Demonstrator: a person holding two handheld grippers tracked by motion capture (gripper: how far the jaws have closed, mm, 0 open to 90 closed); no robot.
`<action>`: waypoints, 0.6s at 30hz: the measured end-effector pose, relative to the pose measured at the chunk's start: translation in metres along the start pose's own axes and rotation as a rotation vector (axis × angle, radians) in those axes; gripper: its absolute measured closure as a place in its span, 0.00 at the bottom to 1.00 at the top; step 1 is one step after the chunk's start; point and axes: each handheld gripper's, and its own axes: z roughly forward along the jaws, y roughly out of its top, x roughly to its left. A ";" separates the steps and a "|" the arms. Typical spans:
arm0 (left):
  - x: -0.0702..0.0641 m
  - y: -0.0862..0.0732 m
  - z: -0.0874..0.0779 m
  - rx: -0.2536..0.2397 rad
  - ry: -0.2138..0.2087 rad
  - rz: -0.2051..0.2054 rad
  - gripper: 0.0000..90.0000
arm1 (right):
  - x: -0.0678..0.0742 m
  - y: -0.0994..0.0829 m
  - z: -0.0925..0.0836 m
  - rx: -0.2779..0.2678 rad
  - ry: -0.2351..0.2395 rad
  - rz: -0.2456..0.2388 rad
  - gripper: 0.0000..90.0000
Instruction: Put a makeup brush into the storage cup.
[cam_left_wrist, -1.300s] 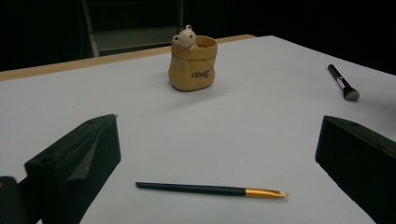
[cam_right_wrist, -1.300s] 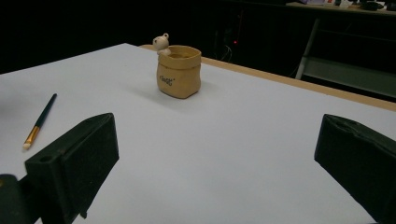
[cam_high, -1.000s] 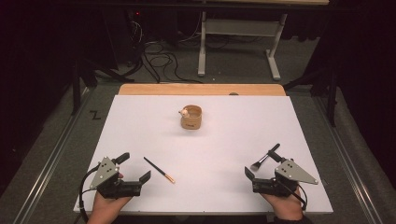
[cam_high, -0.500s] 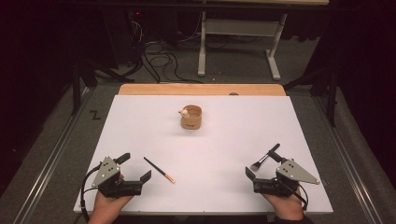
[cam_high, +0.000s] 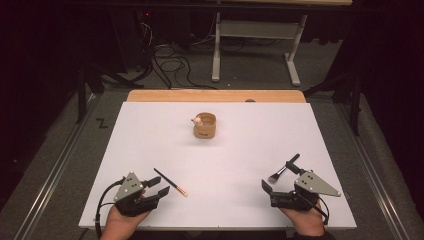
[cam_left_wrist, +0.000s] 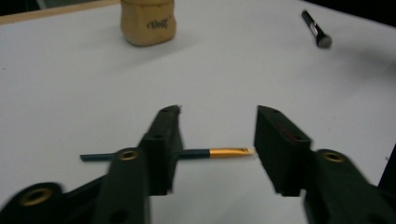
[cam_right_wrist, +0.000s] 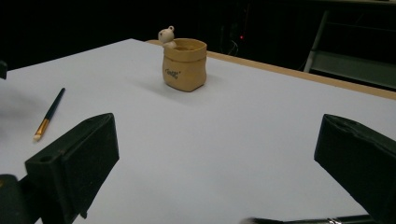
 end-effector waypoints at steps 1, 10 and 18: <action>-0.004 -0.002 0.004 0.030 0.012 0.016 0.69 | 0.000 0.000 0.000 0.005 0.002 -0.005 0.01; -0.010 -0.004 0.020 0.150 0.023 0.016 0.99 | 0.002 0.001 0.004 0.007 0.016 -0.019 0.01; -0.017 -0.005 0.032 0.217 0.014 0.044 1.00 | 0.003 -0.001 0.009 0.028 0.038 -0.016 0.01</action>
